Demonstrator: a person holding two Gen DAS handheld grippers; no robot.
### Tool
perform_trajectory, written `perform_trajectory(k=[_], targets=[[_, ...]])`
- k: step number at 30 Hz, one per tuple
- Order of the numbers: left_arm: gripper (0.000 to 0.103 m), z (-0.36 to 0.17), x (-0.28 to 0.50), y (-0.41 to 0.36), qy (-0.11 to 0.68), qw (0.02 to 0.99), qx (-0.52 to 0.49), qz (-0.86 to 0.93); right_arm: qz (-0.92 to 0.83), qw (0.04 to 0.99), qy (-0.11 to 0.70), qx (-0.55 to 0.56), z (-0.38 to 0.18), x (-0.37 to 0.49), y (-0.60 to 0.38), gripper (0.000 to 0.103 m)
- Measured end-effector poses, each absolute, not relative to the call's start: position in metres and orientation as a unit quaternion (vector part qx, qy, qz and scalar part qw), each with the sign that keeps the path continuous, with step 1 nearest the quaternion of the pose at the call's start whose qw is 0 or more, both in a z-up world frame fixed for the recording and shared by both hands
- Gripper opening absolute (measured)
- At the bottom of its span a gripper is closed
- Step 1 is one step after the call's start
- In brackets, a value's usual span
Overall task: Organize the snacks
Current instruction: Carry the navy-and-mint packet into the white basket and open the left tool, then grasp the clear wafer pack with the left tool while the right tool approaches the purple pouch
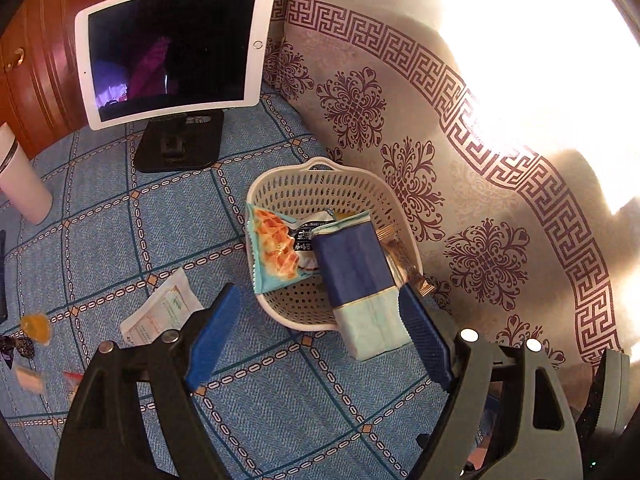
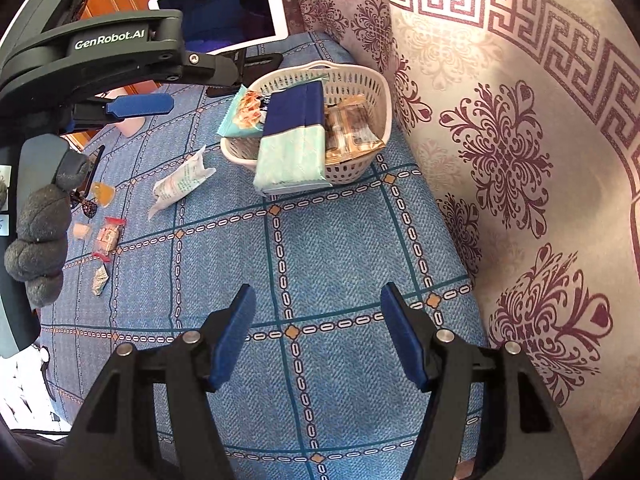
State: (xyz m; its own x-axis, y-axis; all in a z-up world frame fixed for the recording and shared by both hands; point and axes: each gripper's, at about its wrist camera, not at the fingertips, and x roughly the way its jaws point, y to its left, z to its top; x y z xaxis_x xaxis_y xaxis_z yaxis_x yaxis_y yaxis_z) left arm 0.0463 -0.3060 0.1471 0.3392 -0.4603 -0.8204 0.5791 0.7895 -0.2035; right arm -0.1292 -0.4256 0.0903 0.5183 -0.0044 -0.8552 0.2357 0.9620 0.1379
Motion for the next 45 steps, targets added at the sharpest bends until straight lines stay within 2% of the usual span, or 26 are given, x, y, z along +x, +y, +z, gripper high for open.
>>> perform_trajectory(k=[15, 18, 36, 45], targets=[[0.083, 0.146, 0.049, -0.198, 0.485, 0.841, 0.019, -0.239, -0.01, 0.862, 0.495, 0.106, 0.091, -0.097, -0.375, 0.067], [0.083, 0.14, 0.05, -0.171, 0.493, 0.843, 0.009, -0.217, 0.005, 0.862, 0.498, 0.098, 0.09, -0.089, -0.36, 0.071], [0.082, 0.095, 0.073, 0.006, 0.526, 0.846, -0.076, -0.031, 0.048, 0.846, 0.527, 0.071, 0.075, -0.063, -0.305, 0.072], [0.082, 0.057, 0.1, 0.058, 0.547, 0.829, -0.107, 0.039, 0.032, 0.838, 0.54, 0.067, 0.067, -0.064, -0.302, 0.072]])
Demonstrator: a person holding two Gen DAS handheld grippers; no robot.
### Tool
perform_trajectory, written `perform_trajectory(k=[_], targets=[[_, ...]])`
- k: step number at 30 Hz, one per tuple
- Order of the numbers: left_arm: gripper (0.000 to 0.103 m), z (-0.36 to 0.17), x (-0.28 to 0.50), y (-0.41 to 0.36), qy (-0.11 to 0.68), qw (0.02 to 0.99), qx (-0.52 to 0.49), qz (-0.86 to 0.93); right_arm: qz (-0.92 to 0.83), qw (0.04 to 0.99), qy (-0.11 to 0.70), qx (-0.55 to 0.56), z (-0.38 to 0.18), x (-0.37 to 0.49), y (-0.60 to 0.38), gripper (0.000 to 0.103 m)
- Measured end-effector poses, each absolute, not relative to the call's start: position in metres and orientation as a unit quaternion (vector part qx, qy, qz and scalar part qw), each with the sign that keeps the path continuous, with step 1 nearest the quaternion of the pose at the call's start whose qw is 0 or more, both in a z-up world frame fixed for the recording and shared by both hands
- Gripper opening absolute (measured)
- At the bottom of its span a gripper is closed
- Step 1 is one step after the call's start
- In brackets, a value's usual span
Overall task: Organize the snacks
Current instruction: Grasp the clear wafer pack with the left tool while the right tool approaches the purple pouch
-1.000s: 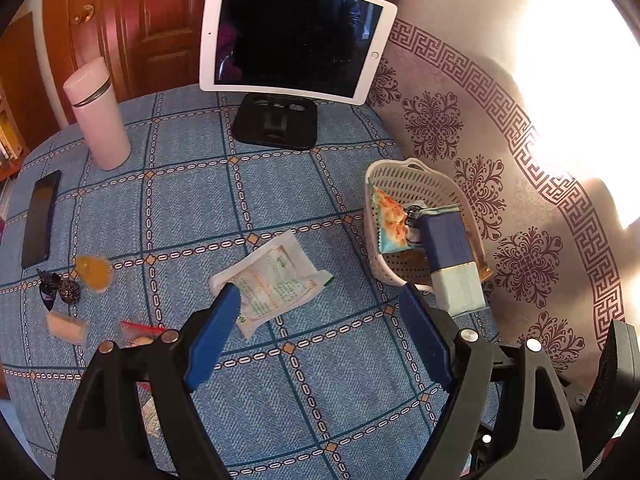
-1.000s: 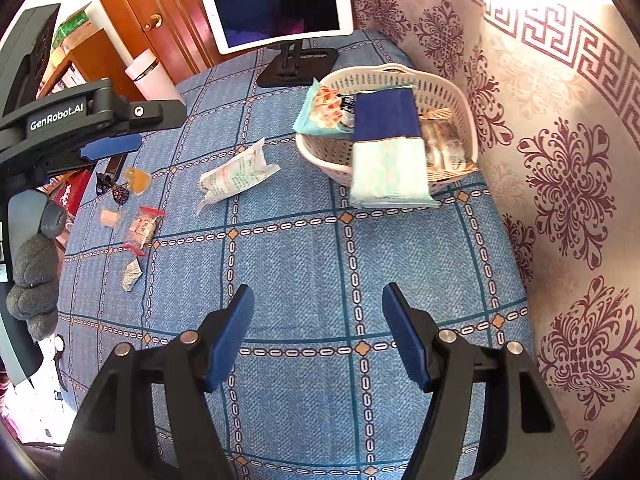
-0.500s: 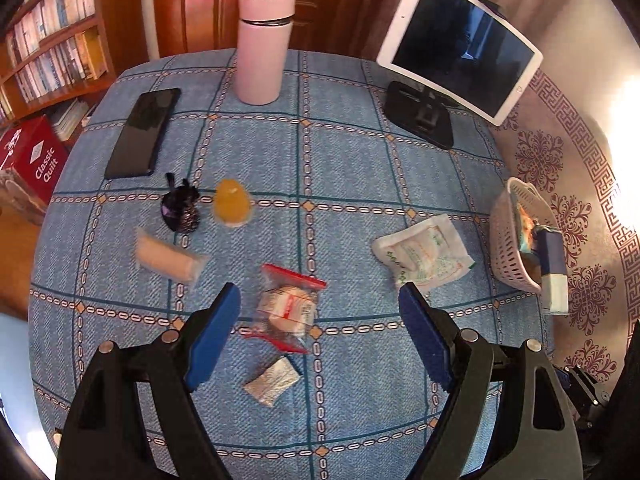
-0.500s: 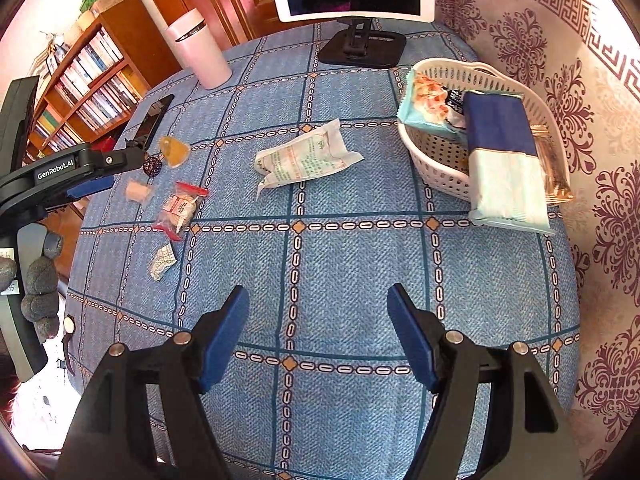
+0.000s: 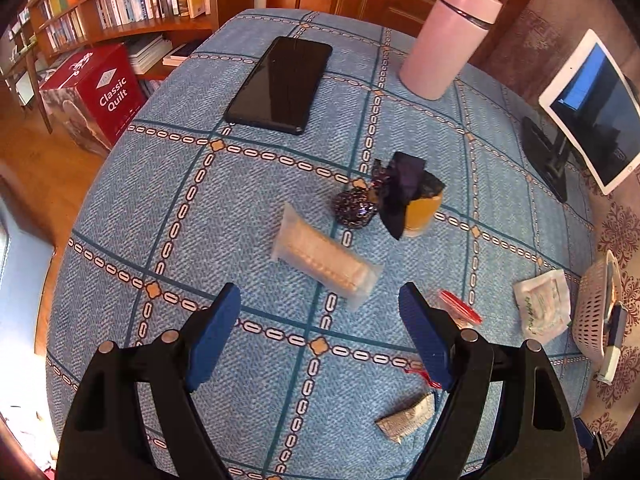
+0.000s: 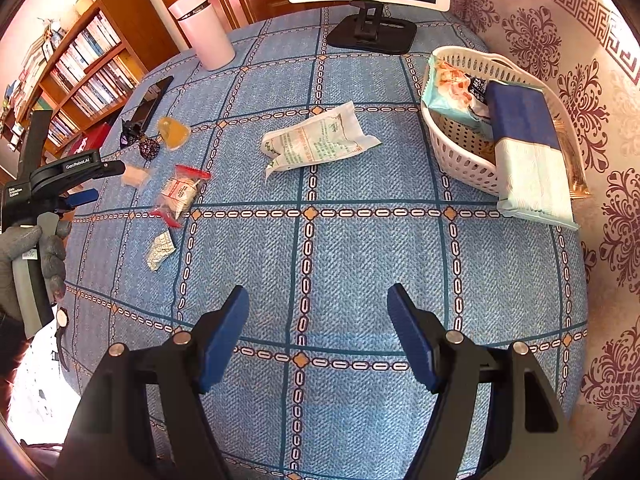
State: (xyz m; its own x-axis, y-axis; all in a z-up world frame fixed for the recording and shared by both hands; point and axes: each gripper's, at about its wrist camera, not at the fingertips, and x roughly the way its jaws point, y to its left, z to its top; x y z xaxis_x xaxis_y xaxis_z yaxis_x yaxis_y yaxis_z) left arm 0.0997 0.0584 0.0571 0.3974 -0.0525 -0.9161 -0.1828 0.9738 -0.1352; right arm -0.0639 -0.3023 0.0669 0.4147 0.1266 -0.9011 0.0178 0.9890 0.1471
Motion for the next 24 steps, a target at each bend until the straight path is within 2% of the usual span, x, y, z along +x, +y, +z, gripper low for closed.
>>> perform_trajectory(k=[9, 18, 23, 24], targets=[[0.082, 0.029, 0.131, 0.067, 0.566, 0.81, -0.138, 0.065, 0.016, 0.831, 0.553, 0.062, 0.059, -0.068, -0.302, 0.072], [0.082, 0.015, 0.143, 0.056, 0.567, 0.816, -0.1, 0.059, 0.012, 0.826, 0.56, 0.06, 0.054, -0.063, -0.297, 0.072], [0.052, 0.019, 0.134, 0.062, 0.562, 0.822, -0.077, 0.057, 0.025, 0.824, 0.563, 0.055, 0.052, -0.055, -0.285, 0.072], [0.05, 0.02, 0.132, 0.065, 0.561, 0.822, -0.077, 0.054, 0.028, 0.824, 0.563, 0.053, 0.051, -0.053, -0.282, 0.072]])
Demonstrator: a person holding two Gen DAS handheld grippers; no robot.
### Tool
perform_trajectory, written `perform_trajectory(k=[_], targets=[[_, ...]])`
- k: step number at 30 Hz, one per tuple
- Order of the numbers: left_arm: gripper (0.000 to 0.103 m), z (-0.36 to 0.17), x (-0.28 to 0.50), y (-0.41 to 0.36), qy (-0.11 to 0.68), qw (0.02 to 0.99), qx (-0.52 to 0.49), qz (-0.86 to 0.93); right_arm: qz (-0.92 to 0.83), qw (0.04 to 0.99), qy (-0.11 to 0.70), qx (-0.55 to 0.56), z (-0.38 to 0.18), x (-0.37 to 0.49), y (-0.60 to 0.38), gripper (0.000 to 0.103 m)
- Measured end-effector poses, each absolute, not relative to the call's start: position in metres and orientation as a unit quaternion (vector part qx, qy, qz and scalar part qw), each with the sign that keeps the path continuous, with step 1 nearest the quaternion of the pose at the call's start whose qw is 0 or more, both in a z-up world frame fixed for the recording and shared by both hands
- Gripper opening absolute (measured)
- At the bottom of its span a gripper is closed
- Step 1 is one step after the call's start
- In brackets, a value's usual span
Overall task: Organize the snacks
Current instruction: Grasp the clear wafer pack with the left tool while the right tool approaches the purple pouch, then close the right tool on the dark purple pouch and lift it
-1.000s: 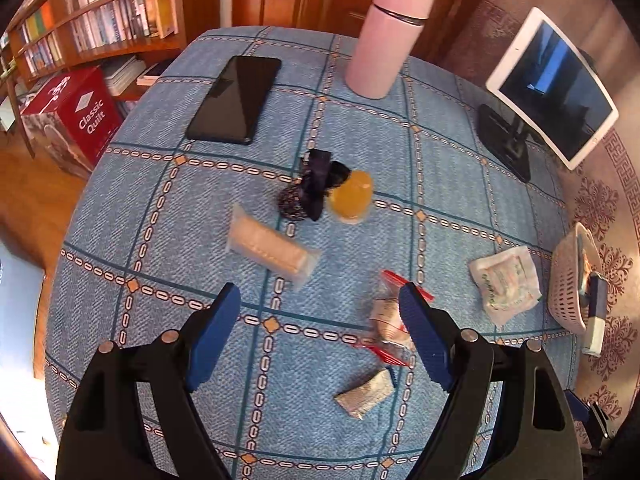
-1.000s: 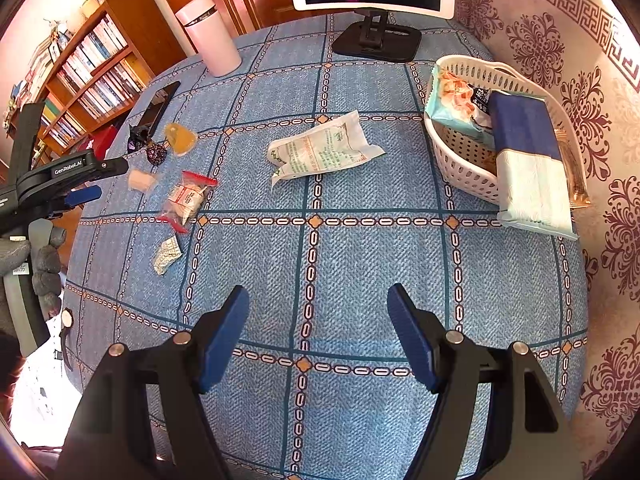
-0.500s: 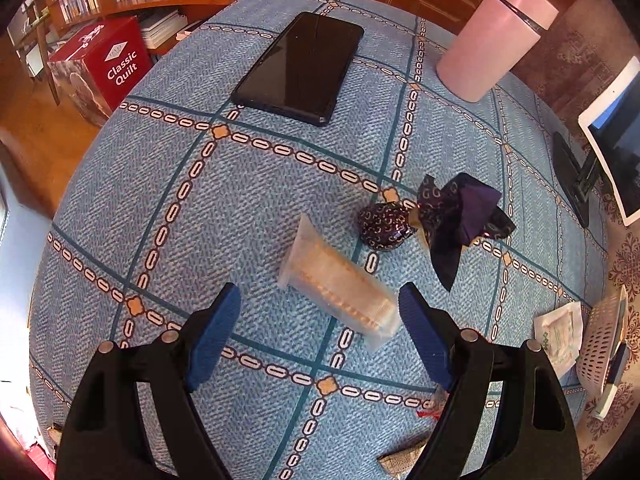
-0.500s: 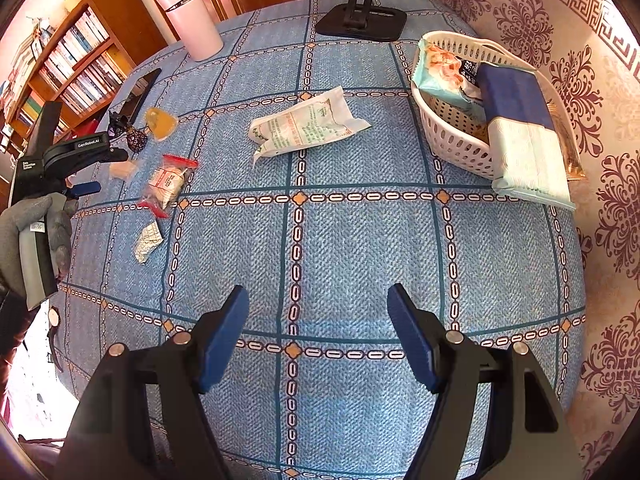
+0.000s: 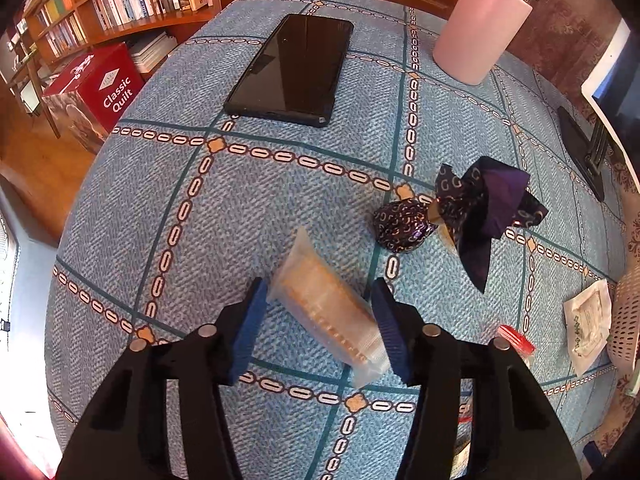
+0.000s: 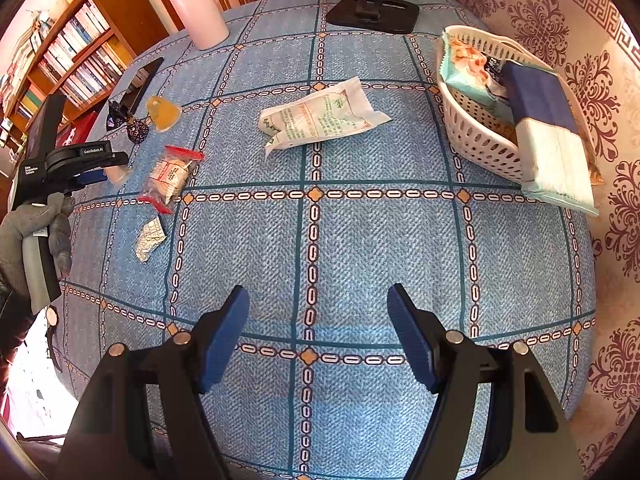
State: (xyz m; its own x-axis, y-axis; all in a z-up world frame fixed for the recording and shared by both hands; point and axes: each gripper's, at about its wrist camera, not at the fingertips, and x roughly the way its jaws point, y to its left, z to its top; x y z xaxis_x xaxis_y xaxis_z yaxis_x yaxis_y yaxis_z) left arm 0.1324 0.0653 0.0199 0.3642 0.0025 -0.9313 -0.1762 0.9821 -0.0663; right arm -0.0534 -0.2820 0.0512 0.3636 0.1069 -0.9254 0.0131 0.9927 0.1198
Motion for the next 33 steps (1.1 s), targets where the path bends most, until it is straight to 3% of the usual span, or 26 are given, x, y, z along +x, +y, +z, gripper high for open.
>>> perform_trajectory(k=[3, 8, 21, 33], targets=[[0.04, 0.022, 0.127, 0.075, 0.56, 0.823, -0.081, 0.039, 0.038, 0.824, 0.564, 0.047, 0.051, -0.048, -0.272, 0.072], [0.037, 0.032, 0.11, 0.089, 0.549, 0.831, -0.08, 0.031, 0.061, 0.823, 0.563, 0.033, 0.052, -0.034, -0.251, 0.072], [0.037, 0.073, 0.079, 0.113, 0.515, 0.851, -0.107, 0.016, 0.166, 0.831, 0.531, -0.005, 0.068, 0.043, -0.154, 0.072], [0.037, 0.089, 0.039, 0.133, 0.505, 0.852, -0.133, 0.026, 0.232, 0.803, 0.549, -0.02, 0.037, 0.127, -0.053, 0.069]])
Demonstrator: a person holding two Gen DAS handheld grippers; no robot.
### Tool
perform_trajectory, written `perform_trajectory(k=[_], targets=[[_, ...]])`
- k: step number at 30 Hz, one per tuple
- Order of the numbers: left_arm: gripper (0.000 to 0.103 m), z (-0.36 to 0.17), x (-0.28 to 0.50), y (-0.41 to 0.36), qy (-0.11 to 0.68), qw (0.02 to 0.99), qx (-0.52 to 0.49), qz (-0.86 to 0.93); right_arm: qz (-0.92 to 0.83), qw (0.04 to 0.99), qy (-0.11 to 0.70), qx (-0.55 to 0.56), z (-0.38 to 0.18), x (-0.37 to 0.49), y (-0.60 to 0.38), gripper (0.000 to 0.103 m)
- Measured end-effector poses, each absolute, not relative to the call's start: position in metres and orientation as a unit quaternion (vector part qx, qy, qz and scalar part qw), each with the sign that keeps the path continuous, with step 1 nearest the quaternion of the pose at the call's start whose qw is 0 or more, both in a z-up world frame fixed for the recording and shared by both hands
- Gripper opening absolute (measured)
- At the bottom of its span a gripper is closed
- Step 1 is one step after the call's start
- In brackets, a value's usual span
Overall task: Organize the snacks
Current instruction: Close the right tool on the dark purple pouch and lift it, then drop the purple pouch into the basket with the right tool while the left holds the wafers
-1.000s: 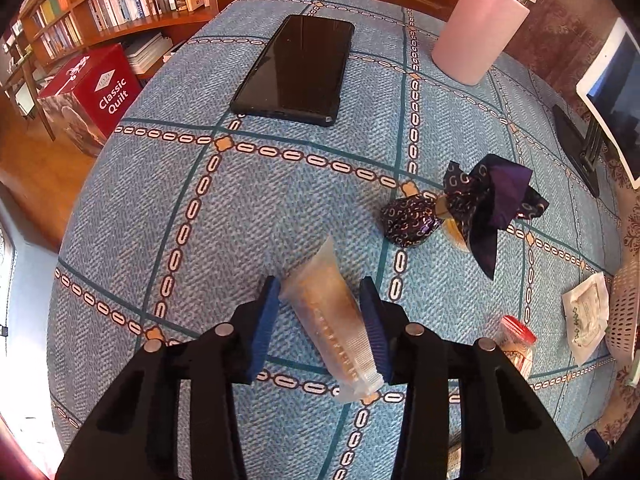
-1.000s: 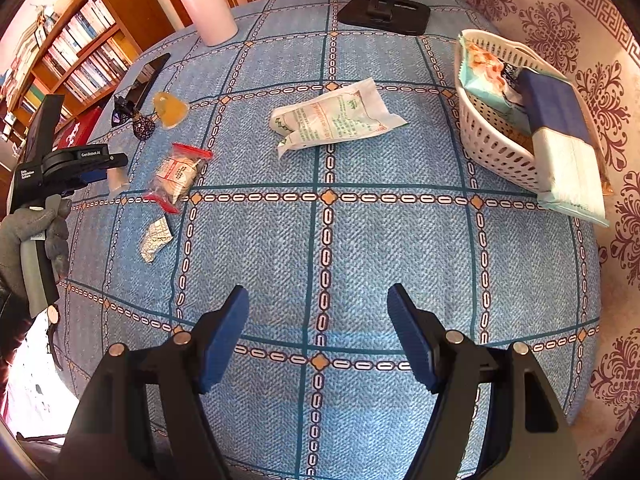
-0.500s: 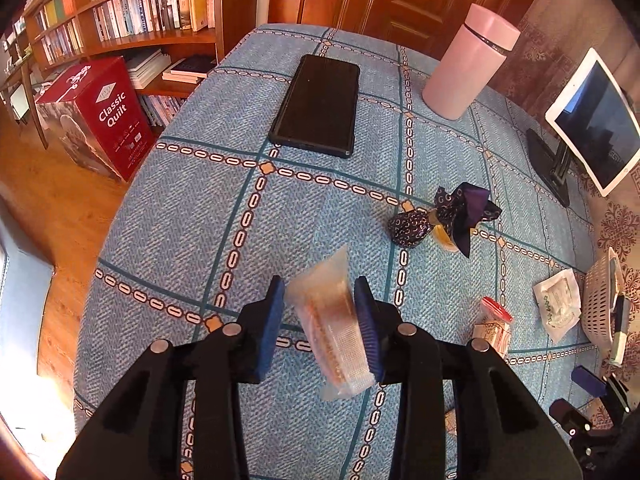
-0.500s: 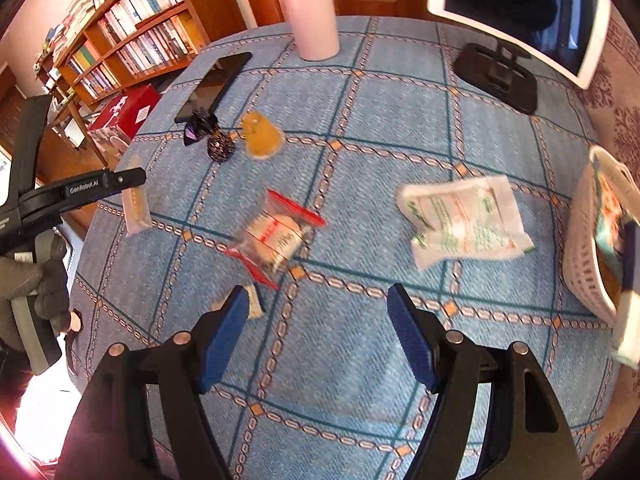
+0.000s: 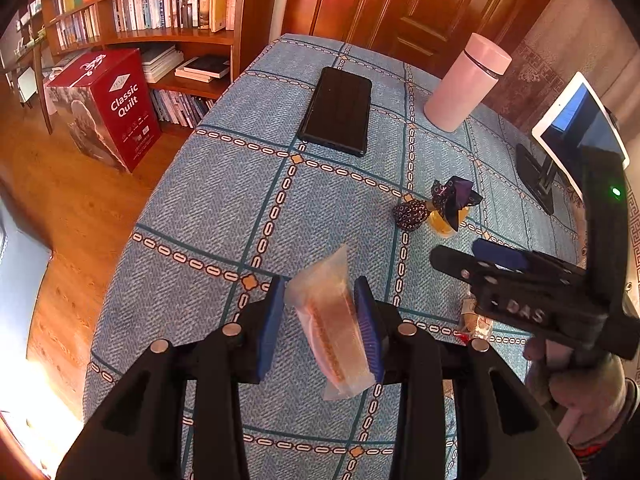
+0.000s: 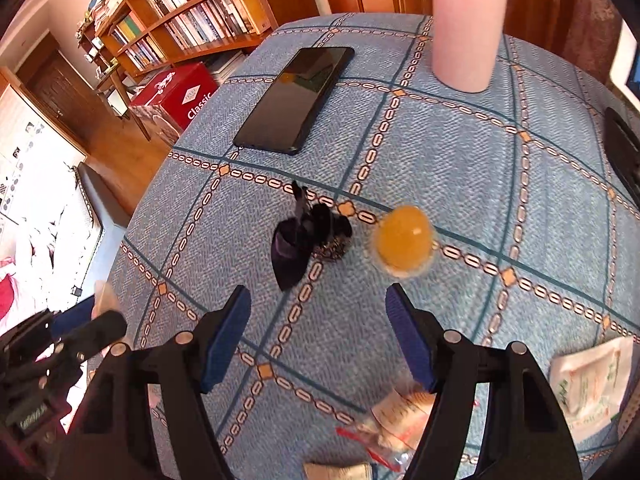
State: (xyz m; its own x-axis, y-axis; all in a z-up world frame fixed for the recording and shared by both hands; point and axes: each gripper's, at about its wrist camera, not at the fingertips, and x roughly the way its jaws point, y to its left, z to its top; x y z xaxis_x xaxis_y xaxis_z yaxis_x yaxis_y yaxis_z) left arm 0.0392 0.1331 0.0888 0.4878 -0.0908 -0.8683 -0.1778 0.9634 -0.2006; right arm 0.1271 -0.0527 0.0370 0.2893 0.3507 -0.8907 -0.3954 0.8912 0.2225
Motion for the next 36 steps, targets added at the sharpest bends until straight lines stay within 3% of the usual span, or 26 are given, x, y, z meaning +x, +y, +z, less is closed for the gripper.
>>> perform_trajectory(k=[8, 13, 15, 36], targets=[[0.037, 0.08, 0.017, 0.154, 0.51, 0.844, -0.16, 0.043, 0.211, 0.807, 0.55, -0.023, 0.026, 0.159, -0.025, 0.061], [0.037, 0.074, 0.009, 0.162, 0.51, 0.84, -0.176, 0.049, 0.2, 0.805, 0.559, -0.016, 0.024, 0.164, -0.024, 0.035], [0.037, 0.073, 0.008, 0.163, 0.51, 0.84, -0.178, 0.05, 0.204, 0.801, 0.563, -0.016, 0.023, 0.162, -0.026, 0.029], [0.037, 0.095, 0.028, 0.123, 0.492, 0.855, -0.167, -0.001, 0.202, 0.828, 0.521, 0.042, 0.09, 0.088, -0.116, 0.028]])
